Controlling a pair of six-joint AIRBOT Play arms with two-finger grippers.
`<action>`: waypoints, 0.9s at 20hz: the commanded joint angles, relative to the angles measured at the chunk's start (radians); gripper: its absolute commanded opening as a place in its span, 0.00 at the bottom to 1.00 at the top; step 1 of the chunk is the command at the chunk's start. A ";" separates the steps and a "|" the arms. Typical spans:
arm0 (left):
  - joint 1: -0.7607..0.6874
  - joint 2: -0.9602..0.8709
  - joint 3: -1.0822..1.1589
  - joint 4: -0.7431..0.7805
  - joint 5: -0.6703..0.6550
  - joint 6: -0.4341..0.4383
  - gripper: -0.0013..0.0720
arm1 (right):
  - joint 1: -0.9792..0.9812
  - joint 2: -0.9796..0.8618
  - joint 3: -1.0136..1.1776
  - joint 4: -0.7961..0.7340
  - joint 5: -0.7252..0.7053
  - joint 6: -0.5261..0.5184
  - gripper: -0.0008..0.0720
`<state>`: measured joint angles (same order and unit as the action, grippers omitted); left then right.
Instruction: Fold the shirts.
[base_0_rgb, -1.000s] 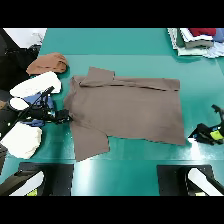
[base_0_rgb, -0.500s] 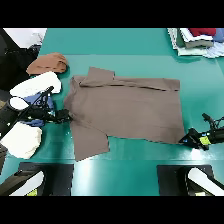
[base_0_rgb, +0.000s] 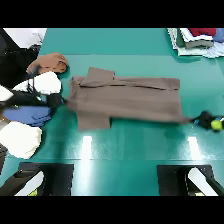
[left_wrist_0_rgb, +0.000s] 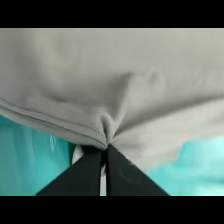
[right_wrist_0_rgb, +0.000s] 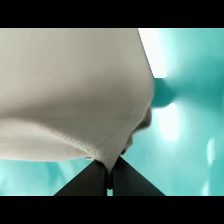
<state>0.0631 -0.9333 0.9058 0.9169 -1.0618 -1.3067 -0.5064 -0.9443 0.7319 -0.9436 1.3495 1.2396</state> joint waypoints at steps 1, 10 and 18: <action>0.001 0.084 0.302 0.003 0.007 -0.002 0.04 | 0.000 0.097 0.278 0.241 -0.031 0.020 0.03; 0.001 0.100 1.231 -0.005 0.033 -0.003 0.04 | -0.002 0.121 1.150 0.142 -0.040 0.087 0.03; 0.001 0.101 1.205 -0.010 -0.027 -0.100 0.04 | -0.001 0.120 1.316 -0.128 0.052 0.166 0.03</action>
<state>0.0635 -0.8318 2.1868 0.8749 -1.0603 -1.3647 -0.5076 -0.8211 2.0453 -1.0035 1.3792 1.3853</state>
